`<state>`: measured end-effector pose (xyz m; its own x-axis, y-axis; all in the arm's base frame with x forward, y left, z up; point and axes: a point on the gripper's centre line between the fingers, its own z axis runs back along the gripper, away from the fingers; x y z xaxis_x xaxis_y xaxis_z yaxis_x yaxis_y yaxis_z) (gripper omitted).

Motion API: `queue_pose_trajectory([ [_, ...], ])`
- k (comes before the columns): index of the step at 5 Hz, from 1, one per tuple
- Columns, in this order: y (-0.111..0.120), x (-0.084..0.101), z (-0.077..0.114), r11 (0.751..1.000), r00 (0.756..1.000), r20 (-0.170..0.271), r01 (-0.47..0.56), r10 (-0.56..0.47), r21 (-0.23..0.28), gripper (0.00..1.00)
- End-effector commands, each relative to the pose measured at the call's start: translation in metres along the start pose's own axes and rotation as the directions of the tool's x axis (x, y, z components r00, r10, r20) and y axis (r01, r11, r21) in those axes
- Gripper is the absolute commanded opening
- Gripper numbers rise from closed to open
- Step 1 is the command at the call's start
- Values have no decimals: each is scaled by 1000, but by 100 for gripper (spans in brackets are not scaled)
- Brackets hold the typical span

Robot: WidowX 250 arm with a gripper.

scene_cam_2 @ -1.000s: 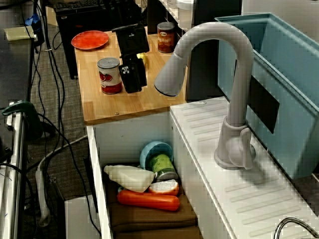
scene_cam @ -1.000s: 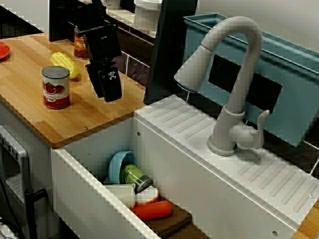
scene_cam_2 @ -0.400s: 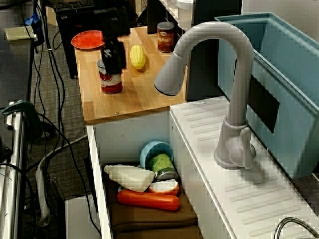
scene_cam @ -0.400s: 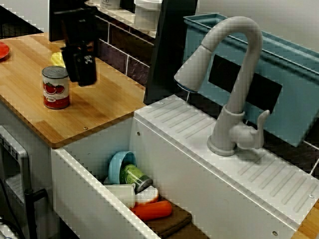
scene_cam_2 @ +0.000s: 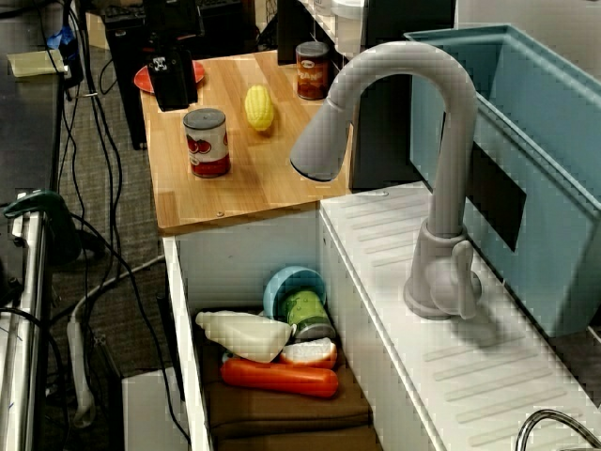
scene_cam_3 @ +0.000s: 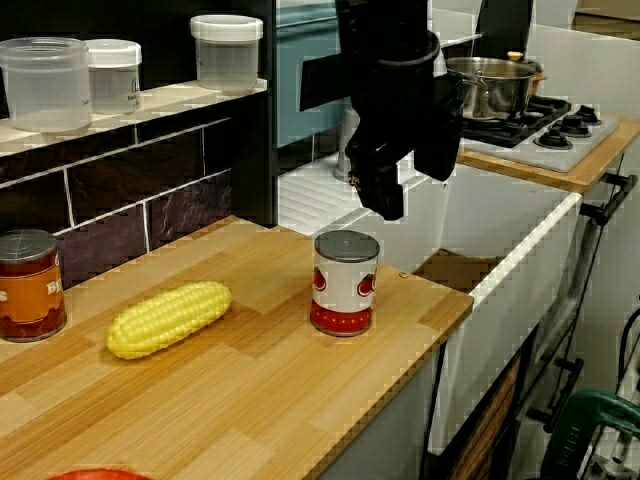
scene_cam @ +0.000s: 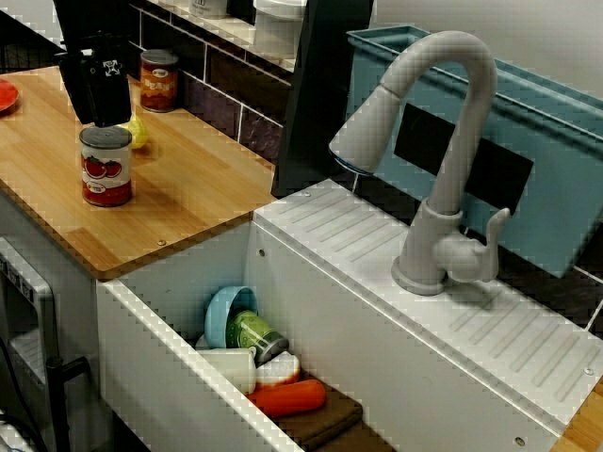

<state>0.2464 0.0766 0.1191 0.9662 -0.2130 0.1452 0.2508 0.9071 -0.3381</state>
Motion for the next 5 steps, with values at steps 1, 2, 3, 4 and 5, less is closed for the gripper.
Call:
queue_pose_trajectory([
  [1,7,-11,0,995,999,33,5,-8,103,100],
  [2,14,-23,-14,975,997,60,42,-56,217,100],
  [3,24,-30,-20,960,996,41,68,-82,270,100],
  [4,37,-37,-21,952,994,55,78,-99,297,100],
  [5,56,-42,-24,955,995,59,61,-82,290,100],
])
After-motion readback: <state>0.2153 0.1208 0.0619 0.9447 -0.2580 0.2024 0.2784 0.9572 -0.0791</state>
